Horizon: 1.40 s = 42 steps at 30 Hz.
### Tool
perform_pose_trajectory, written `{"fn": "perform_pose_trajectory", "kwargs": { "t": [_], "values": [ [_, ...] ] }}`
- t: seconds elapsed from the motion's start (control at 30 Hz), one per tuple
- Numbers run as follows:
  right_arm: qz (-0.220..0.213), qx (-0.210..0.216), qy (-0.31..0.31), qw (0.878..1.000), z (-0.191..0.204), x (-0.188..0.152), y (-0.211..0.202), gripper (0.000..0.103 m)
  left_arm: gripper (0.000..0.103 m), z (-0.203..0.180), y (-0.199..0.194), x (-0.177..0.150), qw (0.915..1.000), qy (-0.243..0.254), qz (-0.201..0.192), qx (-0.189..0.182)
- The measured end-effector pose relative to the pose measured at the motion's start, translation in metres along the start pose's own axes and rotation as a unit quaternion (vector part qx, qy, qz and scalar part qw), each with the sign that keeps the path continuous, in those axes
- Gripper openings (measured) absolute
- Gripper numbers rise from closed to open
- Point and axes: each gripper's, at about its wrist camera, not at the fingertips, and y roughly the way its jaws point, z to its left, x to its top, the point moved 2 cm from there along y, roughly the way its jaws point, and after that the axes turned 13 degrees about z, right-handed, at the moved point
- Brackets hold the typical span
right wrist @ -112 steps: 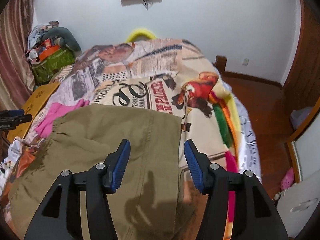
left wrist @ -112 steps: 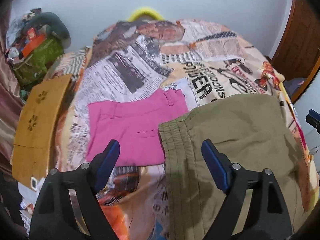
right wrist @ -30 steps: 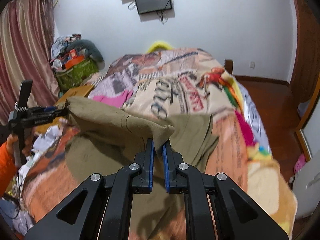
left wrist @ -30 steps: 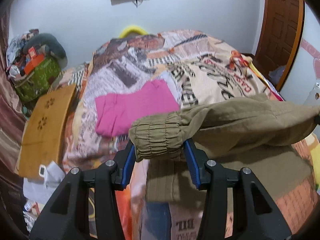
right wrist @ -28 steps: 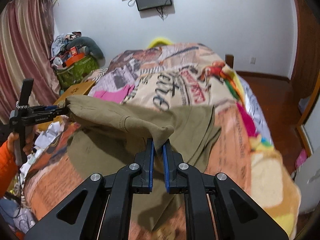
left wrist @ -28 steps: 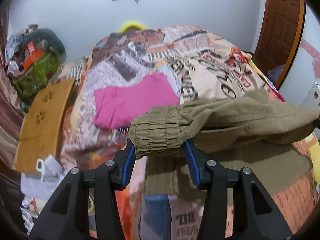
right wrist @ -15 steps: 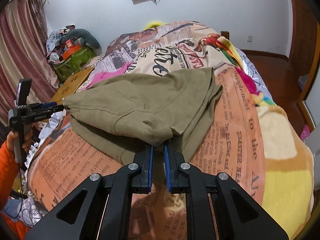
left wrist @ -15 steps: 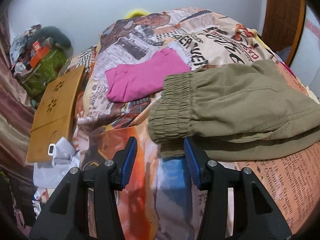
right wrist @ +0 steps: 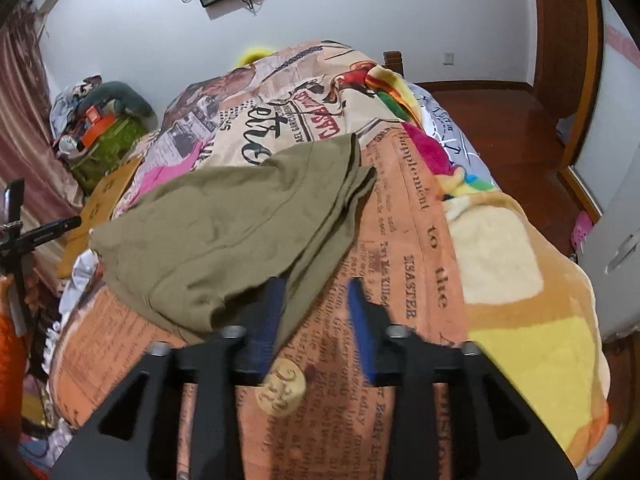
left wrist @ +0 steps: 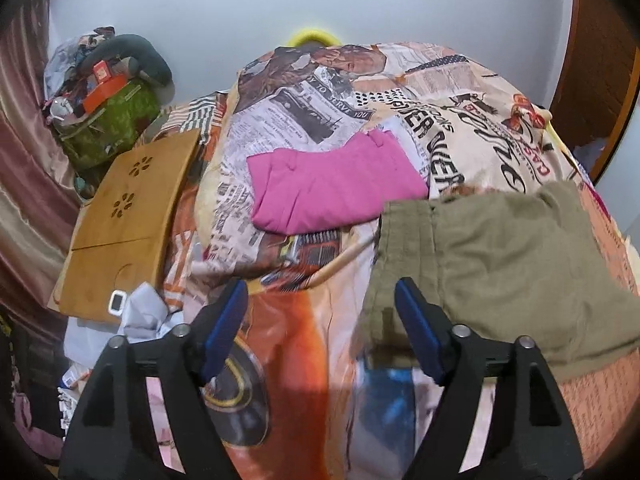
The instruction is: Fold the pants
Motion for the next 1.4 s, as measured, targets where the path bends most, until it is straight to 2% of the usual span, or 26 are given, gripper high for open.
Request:
{"fn": "perform_pose_trajectory", "kwargs": {
  "t": [0.03, 0.2, 0.37, 0.43, 0.57, 0.73, 0.83, 0.97, 1.07, 1.2, 1.33, 1.4],
  "values": [
    [0.0, 0.004, -0.002, 1.0, 0.003, 0.001, 0.001, 0.045, 0.078, -0.002, 0.004, 0.005, 1.0, 0.0, 0.005, -0.004],
    [0.025, 0.018, -0.013, 0.999, 0.019, 0.004, 0.017, 0.051, 0.079, -0.016, 0.041, 0.019, 0.9977, 0.008, 0.057, -0.037],
    [0.081, 0.039, -0.006, 0.996, 0.021, -0.005, 0.043, 0.051, 0.083, -0.034, 0.082, 0.013, 0.9923, 0.039, 0.115, -0.025],
    [0.097, 0.041, -0.011, 0.994, 0.021, -0.011, 0.05, 0.051, 0.084, -0.033, 0.087, 0.006, 0.9923, 0.031, 0.116, -0.033],
    [0.099, 0.056, -0.009, 0.993, 0.017, -0.019, 0.051, 0.051, 0.086, -0.024, 0.092, -0.004, 0.9896, 0.012, 0.129, -0.063],
    [0.097, 0.044, -0.056, 0.993, 0.027, -0.019, 0.05, 0.037, 0.086, -0.028, 0.084, -0.016, 0.9908, 0.018, 0.124, -0.051],
    [0.104, 0.041, -0.075, 0.991, 0.026, -0.017, 0.052, 0.034, 0.086, -0.029, 0.077, -0.025, 0.9912, 0.014, 0.123, -0.047],
    [0.111, 0.03, -0.099, 0.988, 0.025, -0.012, 0.055, 0.033, 0.086, -0.027, 0.068, -0.038, 0.9898, 0.012, 0.128, -0.061],
    [0.111, 0.01, -0.124, 0.986, 0.027, -0.009, 0.056, 0.033, 0.086, -0.037, 0.066, -0.054, 0.9823, 0.034, 0.153, -0.102],
    [0.112, -0.009, -0.136, 0.984, 0.024, -0.002, 0.061, 0.032, 0.085, -0.043, 0.053, -0.062, 0.9905, 0.034, 0.116, -0.064],
    [0.107, -0.039, -0.144, 0.983, 0.019, 0.002, 0.065, 0.032, 0.085, -0.036, 0.035, -0.055, 0.9936, 0.019, 0.094, -0.061],
    [0.107, -0.053, -0.145, 0.982, 0.014, 0.005, 0.069, 0.032, 0.085, -0.029, 0.022, -0.05, 0.9959, 0.013, 0.076, -0.047]
  ]
}}
